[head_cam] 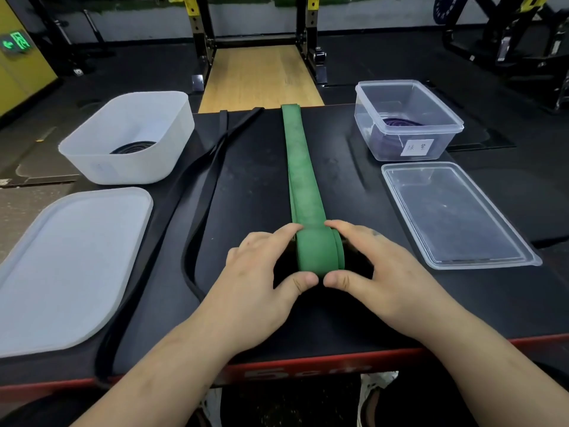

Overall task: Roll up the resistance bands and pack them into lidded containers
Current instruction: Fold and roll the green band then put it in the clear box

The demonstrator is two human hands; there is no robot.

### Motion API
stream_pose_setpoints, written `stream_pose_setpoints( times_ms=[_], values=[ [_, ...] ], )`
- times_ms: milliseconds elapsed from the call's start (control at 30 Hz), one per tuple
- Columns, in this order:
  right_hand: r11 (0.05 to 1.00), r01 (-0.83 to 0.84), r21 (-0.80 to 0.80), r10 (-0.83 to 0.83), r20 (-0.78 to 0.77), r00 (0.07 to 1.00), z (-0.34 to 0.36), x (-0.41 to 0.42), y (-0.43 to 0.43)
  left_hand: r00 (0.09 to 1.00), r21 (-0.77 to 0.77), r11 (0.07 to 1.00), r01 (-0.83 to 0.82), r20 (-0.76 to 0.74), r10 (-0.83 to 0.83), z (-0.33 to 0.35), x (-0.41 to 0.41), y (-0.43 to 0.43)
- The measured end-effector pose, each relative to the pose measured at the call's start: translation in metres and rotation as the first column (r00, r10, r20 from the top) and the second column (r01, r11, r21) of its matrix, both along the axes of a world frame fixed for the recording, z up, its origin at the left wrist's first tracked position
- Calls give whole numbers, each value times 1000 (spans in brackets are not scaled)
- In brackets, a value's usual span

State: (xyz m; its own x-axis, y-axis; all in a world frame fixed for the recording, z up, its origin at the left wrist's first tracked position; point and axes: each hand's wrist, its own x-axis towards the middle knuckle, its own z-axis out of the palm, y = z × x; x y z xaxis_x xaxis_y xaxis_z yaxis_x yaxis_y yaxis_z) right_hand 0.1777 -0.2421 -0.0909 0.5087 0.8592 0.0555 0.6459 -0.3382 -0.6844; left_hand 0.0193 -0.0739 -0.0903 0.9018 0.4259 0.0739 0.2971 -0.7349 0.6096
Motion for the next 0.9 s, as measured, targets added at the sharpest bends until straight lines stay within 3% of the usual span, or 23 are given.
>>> stream_pose_setpoints(
  times_ms=[267, 433, 900],
  values=[
    [999, -6, -51, 9, 58, 998, -2, 2, 6, 1000, -6, 1000, -13, 7, 13, 3, 5, 4],
    [998, -30, 46, 26, 88, 996, 5, -1, 5, 1000, -13, 1000, -23, 4, 23, 4, 3, 0],
    [997, -75, 19, 74, 50, 996, 6, -6, -11, 997, -39, 997, 70, 43, -69, 2, -19, -10]
  ],
)
